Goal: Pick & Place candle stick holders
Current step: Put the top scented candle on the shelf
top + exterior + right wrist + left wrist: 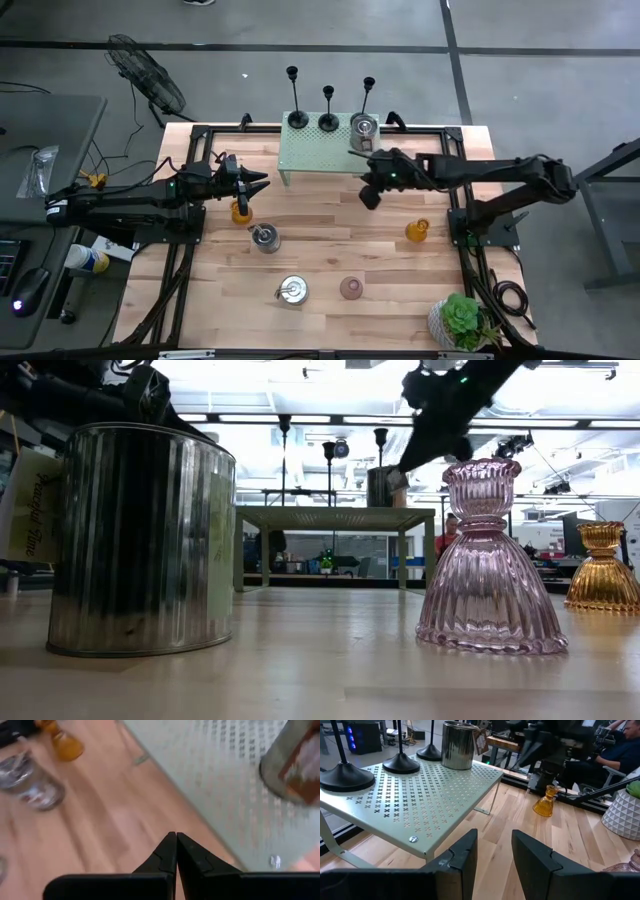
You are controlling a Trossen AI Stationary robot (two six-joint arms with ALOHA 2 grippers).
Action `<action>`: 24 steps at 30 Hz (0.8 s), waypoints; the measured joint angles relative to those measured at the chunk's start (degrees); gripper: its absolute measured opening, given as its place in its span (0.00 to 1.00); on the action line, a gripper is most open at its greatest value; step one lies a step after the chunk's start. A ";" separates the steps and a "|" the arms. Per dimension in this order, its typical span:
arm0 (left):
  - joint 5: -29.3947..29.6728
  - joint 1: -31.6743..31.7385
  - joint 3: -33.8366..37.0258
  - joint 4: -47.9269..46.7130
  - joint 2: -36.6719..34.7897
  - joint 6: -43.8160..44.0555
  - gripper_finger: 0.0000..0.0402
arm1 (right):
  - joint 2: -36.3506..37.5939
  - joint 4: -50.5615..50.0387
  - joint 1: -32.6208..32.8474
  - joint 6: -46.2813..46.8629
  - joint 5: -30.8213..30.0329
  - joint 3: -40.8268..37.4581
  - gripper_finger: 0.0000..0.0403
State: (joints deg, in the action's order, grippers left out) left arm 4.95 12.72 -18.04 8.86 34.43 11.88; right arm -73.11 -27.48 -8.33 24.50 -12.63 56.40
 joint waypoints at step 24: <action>0.00 -0.01 0.00 0.00 0.00 -0.01 0.29 | 17.44 -28.59 6.23 11.90 6.78 0.00 0.05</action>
State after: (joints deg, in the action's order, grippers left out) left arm 4.95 12.71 -18.04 8.86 34.43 11.87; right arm -55.67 -56.07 -2.11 36.40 -5.85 56.40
